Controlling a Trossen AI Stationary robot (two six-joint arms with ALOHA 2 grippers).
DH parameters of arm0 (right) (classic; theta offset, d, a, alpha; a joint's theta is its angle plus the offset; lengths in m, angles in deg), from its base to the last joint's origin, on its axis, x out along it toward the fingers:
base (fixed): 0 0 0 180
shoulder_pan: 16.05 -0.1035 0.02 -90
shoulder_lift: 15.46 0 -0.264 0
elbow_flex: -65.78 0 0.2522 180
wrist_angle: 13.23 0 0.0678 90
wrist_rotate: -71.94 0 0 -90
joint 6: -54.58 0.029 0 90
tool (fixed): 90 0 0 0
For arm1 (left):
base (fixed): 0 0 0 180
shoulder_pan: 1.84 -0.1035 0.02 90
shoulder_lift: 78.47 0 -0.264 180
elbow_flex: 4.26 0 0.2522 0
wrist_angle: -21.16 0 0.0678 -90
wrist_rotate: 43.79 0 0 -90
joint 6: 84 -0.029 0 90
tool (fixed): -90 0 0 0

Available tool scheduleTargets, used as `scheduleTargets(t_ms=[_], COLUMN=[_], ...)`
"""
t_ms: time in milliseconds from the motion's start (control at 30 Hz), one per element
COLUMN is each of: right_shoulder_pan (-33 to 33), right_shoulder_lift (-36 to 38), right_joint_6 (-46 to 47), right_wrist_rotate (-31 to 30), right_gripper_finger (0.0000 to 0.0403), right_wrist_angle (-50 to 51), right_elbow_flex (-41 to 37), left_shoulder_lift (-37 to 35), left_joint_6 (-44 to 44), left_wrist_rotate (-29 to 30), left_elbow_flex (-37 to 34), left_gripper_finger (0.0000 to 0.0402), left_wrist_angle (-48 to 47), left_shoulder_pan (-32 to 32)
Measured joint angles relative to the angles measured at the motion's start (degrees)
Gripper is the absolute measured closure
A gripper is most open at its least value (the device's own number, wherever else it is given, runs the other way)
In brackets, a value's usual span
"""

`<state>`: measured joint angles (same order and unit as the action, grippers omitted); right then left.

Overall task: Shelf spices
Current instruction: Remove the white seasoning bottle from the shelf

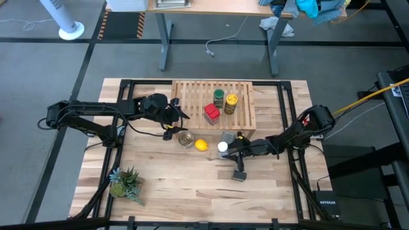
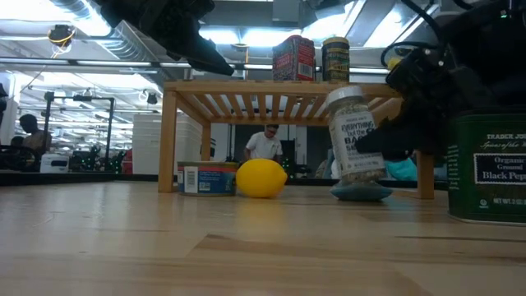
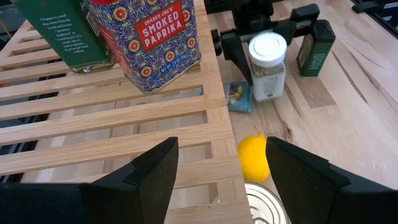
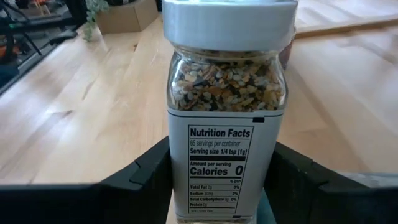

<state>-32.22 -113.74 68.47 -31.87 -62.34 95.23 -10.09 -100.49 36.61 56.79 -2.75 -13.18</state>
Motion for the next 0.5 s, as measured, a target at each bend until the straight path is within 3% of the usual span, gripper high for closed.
scheduleTargets(t_ms=[333, 500], right_shoulder_pan=[0.0, 0.0], right_shoulder_lift=[-4.87, -5.0], right_joint_6=[-0.03, -0.02], right_wrist_rotate=[0.94, 0.96], right_gripper_finger=[0.0198, 0.0169], right_wrist_angle=[-2.25, -2.74], right_elbow_flex=[1.94, 1.94], left_shoulder_lift=[0.0, 0.0], left_joint_6=[0.01, 0.01], left_wrist_rotate=[0.0, 0.01], left_elbow_flex=[0.0, 0.0], left_gripper_finger=[0.0164, 0.0164], left_wrist_angle=[-0.03, -0.03], left_shoulder_pan=[-0.02, -0.01])
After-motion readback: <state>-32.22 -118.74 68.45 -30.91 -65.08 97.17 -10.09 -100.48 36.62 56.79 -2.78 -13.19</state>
